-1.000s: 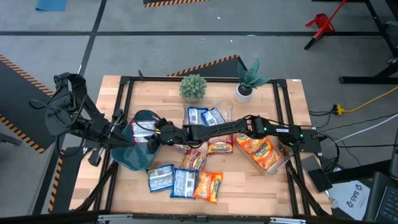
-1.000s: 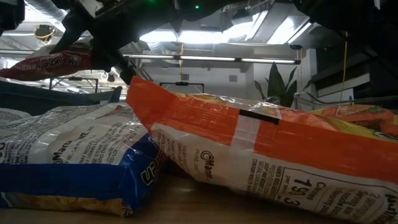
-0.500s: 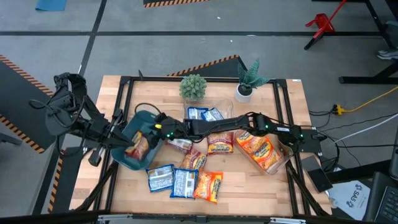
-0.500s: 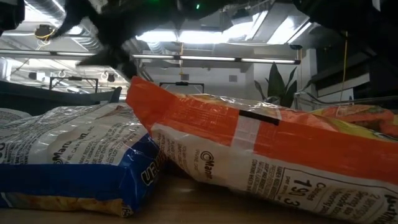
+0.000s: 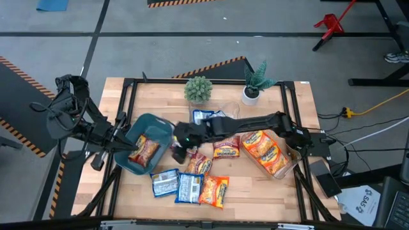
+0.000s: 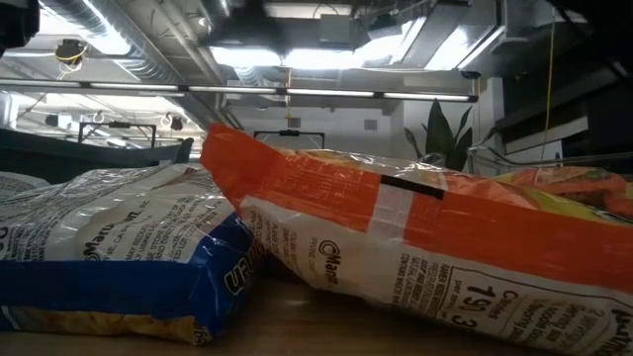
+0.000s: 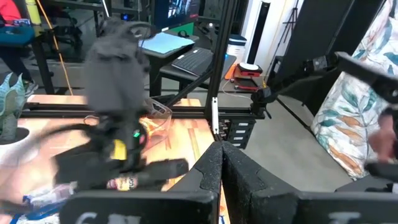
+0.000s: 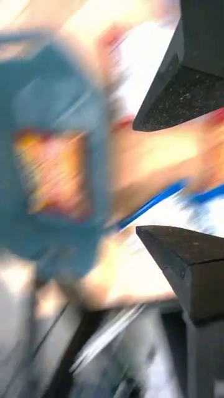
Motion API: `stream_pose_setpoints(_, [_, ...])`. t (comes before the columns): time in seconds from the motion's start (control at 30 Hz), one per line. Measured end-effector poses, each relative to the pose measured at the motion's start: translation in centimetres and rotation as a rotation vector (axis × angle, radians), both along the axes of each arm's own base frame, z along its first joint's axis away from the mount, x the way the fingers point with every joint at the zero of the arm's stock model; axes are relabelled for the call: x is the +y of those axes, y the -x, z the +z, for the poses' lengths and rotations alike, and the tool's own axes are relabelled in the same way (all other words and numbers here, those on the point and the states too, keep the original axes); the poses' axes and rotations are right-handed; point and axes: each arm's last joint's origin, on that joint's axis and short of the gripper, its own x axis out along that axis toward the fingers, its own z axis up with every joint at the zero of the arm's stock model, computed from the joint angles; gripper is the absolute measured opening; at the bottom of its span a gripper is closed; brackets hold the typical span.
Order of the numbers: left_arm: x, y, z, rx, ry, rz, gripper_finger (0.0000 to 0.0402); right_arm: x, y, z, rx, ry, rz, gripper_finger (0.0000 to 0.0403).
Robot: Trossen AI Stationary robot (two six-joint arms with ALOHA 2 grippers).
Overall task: Sort Maruchan noodles
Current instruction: Stack the orange noodle pack on top of the orange noodle pack in the right transparent bin
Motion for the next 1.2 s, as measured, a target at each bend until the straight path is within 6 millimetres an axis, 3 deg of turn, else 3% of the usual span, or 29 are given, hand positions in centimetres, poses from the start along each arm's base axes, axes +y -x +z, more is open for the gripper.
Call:
stream_pose_setpoints(0.2, [-0.8, -0.7, -0.3, 0.000, -0.074, 0.035, 0.0004, 4.9, 6.5, 2.0, 0.276, 0.194, -0.073, 0.0241])
stream_pose_setpoints(0.43, [-3.1, -2.6, -1.6, 0.017, -0.201, 0.191, 0.0009, 10.5, 15.1, 5.1, 0.341, 0.410, -0.296, 0.0241])
stream_pose_setpoints(0.57, [-4.5, -5.1, -2.8, 0.065, -0.250, 0.189, 0.0027, 13.3, 17.4, 5.5, 0.268, 0.358, -0.291, 0.0241])
stream_pose_setpoints(0.7, [-5.5, -7.9, -4.3, 0.140, -0.270, 0.142, 0.0054, 15.2, 19.1, 5.1, 0.296, 0.338, -0.272, 0.0241])
stream_pose_setpoints(0.9, [-7.3, -12.8, -7.8, 0.284, -0.298, 0.018, 0.0099, 18.9, 19.7, 3.1, 0.296, 0.342, -0.193, 0.0241])
stream_pose_setpoints(1.2, [-9.4, -18.1, -12.5, 0.378, -0.304, -0.041, 0.0119, 23.4, 16.9, -2.7, 0.294, 0.356, -0.044, 0.0241])
